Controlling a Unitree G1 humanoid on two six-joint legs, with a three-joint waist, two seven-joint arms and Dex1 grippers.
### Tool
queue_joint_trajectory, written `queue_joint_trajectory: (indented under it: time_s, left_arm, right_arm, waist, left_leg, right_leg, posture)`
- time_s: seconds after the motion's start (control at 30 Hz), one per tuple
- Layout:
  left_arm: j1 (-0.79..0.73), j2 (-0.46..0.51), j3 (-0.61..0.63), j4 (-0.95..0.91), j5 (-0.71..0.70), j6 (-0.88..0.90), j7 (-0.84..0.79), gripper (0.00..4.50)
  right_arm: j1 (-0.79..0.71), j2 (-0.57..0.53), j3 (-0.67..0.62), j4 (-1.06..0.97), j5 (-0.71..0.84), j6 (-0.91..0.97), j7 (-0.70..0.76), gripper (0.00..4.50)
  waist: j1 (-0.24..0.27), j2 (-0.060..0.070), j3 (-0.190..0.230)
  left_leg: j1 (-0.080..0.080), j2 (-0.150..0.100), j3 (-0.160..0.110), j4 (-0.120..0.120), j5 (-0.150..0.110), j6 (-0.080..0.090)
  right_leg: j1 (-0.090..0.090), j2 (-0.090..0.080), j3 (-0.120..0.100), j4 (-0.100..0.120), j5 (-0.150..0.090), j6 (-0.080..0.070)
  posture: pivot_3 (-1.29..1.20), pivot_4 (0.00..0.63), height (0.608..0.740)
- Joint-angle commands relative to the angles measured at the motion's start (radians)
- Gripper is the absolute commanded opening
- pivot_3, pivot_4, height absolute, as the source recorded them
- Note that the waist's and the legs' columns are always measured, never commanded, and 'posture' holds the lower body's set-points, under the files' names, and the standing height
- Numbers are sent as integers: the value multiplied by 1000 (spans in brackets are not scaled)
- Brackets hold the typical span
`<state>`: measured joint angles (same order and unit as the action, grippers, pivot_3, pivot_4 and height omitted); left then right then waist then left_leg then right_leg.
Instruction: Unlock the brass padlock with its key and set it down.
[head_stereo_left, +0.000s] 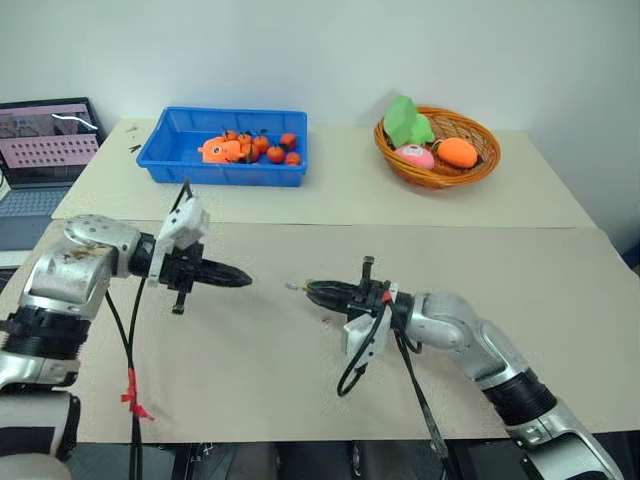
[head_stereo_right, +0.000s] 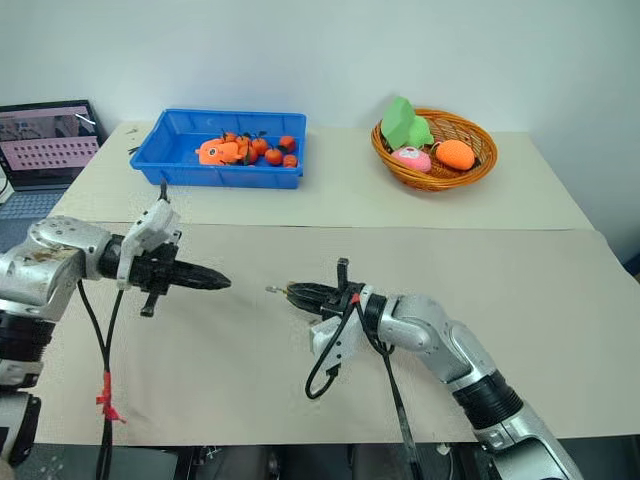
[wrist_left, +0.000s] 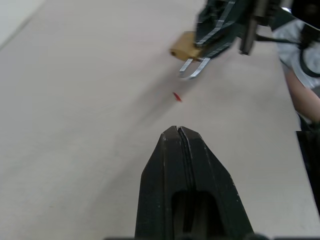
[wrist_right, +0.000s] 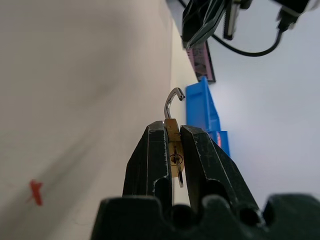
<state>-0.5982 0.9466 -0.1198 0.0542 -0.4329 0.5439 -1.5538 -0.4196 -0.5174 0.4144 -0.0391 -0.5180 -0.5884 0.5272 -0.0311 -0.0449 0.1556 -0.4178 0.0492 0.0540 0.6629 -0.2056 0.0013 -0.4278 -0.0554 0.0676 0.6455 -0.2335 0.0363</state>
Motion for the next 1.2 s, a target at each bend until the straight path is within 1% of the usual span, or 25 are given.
queue_joint_trajectory:
  time_s: [0.03,0.23,0.3,0.43,0.6,0.67,0.77,0.9,1.0,1.07,1.2]
  left_arm:
    - [38,30,35,-106,-28,-8,-11,27]
    - [120,16,48,-171,-28,-13,35,27]
    - [145,11,46,-175,-19,-27,52,27]
    - [169,8,39,-181,-6,-51,72,27]
    - [169,5,37,-185,-5,-57,80,27]
    - [170,4,36,-189,-9,-58,81,27]
    - [174,5,40,-195,-18,-54,77,27]
    - [186,10,31,-182,7,-93,68,27]
    - [195,-7,31,-175,17,-124,88,27]
    - [195,-8,30,-174,17,-127,88,0]
    - [190,-10,29,-174,14,-127,86,0]
  right_arm:
    - [-47,20,11,63,28,-58,-16,237]
    - [-91,61,47,148,14,-102,-30,237]
    - [-93,72,57,164,43,-94,-3,237]
    - [-61,90,69,160,173,26,125,237]
    - [-37,83,72,140,250,159,246,237]
    - [-33,90,63,136,272,207,270,237]
    - [-38,88,58,142,274,220,275,237]
    - [-37,92,53,126,304,267,297,237]
    - [-30,99,52,107,322,314,308,237]
    - [-25,101,50,96,339,349,320,1043]
    - [-12,100,48,63,362,403,340,2347]
  waist:
    - [-2,0,0]
    - [-9,0,0]
    - [-10,0,0]
    - [-10,-1,0]
    - [-8,-1,0]
    - [-8,-1,0]
    - [-8,-1,0]
    - [-8,-1,0]
    - [-8,-1,0]
    - [-8,-1,0]
    - [-8,-1,0]
  left_leg:
    - [0,0,0,0,0,0]
    - [2,0,0,0,0,0]
    - [2,0,0,0,0,0]
    - [3,0,0,0,0,0]
    - [3,0,0,0,0,0]
    - [3,0,0,0,0,0]
    - [3,0,0,0,0,0]
    - [3,0,0,0,0,0]
    - [3,0,0,0,0,0]
    - [3,0,0,0,0,0]
    - [3,0,0,0,0,0]
  right_leg:
    - [0,0,0,0,0,0]
    - [1,0,0,1,0,0]
    - [1,0,0,1,0,0]
    - [2,0,0,1,0,0]
    - [3,0,0,1,0,0]
    - [3,0,0,1,0,0]
    - [3,0,0,1,0,0]
    - [3,0,0,1,0,0]
    - [3,0,0,1,0,0]
    - [3,0,0,1,0,0]
    - [2,0,0,1,0,0]
  posture:
    - [0,150,740]
    - [0,150,740]
    - [0,150,740]
    - [0,150,740]
    - [0,150,740]
    - [0,150,740]
    - [0,150,740]
    - [0,150,740]
    - [0,150,740]
    - [0,150,740]
    - [0,150,740]
